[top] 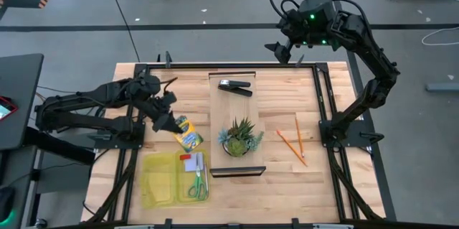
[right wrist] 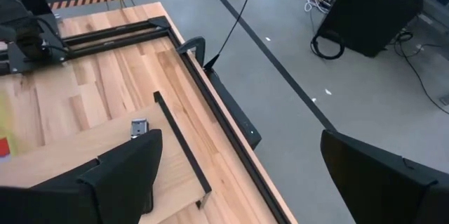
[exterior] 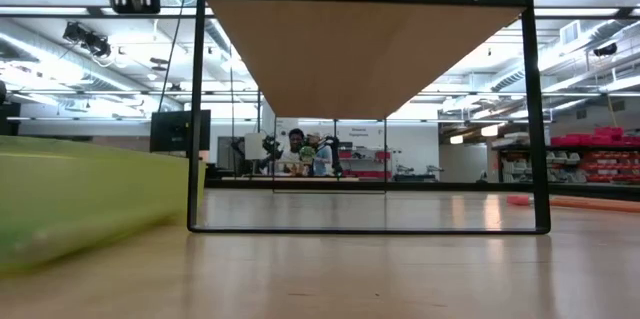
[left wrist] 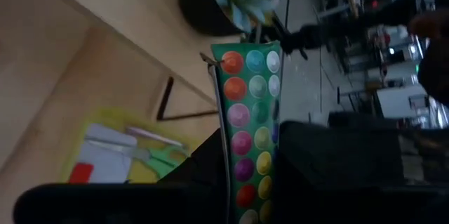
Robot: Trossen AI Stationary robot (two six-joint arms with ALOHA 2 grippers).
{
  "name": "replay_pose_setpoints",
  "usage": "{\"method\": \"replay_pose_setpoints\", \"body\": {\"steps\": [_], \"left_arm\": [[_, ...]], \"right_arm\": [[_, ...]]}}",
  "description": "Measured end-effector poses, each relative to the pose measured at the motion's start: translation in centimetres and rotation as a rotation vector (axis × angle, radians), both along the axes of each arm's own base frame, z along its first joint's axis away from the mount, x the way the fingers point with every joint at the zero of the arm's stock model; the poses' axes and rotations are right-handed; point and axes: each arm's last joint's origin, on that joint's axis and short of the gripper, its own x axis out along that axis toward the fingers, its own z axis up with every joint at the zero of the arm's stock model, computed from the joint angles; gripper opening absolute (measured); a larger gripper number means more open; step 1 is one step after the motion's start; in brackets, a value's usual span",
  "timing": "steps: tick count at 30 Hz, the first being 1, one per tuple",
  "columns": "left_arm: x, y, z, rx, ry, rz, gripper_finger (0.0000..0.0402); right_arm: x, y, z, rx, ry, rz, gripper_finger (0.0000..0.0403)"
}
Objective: Pack school essentials
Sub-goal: Put the box of crayons into the yellow supply box
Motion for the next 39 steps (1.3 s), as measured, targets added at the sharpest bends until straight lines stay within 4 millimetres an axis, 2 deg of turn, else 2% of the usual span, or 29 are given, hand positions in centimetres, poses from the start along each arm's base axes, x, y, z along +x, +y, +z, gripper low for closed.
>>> {"method": "replay_pose_setpoints", "body": {"steps": [7,14,28,33,39], "left_arm": [[0.5,-1.7,-1.1,0.022,0.091,-0.090,0.0093],[2.1,-3.6,-3.1,0.040,0.185,-0.186,0.0088],[5.4,-7.9,-7.0,0.182,0.302,-0.346,0.0090],[6.1,-8.6,-8.2,0.201,0.337,-0.380,0.0097],[6.4,-8.6,-8.3,0.209,0.325,-0.372,0.0089]], "right_arm": [[0.0,0.0,0.0,0.000,-0.002,0.000,0.0395],[0.0,0.0,0.0,0.016,-0.011,0.004,0.0395],[0.1,0.1,0.0,0.054,-0.031,0.017,0.0395],[0.1,0.2,0.0,0.069,-0.040,0.019,0.0395],[0.1,0.2,0.0,0.076,-0.044,0.015,0.0395]]}}
